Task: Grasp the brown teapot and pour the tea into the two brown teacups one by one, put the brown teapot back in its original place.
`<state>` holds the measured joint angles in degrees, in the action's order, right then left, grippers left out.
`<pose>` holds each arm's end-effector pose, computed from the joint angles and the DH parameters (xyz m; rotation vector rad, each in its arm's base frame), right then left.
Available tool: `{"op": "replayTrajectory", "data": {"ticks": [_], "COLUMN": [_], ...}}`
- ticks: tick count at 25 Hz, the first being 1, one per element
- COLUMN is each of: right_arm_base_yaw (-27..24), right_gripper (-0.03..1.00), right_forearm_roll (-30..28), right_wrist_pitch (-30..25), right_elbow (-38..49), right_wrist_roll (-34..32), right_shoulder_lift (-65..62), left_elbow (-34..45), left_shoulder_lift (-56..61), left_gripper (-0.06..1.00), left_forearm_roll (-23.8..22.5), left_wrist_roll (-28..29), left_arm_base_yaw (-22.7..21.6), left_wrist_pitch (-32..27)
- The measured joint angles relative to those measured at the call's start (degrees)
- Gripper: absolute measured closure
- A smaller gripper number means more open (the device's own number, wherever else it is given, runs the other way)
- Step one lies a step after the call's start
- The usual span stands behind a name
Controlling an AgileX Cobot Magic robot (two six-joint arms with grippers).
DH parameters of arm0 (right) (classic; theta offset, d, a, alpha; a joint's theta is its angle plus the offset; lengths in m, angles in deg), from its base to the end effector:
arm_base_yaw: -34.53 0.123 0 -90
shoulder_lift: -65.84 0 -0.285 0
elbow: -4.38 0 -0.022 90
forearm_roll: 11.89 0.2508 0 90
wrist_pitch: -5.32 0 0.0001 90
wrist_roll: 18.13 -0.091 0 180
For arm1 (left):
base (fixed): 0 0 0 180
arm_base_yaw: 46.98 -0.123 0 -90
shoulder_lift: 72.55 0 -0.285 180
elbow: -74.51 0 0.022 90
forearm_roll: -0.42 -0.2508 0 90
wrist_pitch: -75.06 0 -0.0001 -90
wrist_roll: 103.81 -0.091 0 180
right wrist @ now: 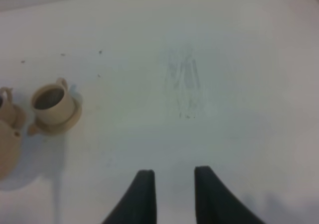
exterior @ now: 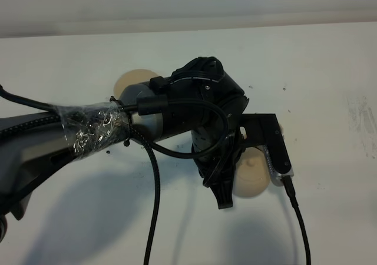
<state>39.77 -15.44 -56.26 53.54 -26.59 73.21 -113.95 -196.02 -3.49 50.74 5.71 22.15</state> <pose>-0.0050 -0.0054 0.2734 0.0612 2.0597 0.0735 0.2541 -0.3253 0.1858 1.8821 2.2364 0.0107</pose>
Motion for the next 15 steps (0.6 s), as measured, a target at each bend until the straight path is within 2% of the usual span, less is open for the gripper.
{"op": "replayTrajectory", "data": {"ticks": [10, 15], "right_arm_base_yaw": [0.0, 0.0], "right_gripper": [0.75, 0.75], "right_forearm_roll": [0.0, 0.0], "right_wrist_pitch": [0.0, 0.0], "right_elbow": [0.0, 0.0], "right_wrist_roll": [0.0, 0.0], "right_shoulder_lift": [0.0, 0.0], "left_elbow": [6.75, 7.59], "left_shoulder_lift": [0.0, 0.0], "left_gripper": [0.93, 0.93], "left_forearm_roll": [-0.95, -0.83], "left_wrist_roll": [1.42, 1.53], "left_arm_base_yaw": [-1.37, -1.94], "left_wrist_pitch": [7.76, 9.2]}}
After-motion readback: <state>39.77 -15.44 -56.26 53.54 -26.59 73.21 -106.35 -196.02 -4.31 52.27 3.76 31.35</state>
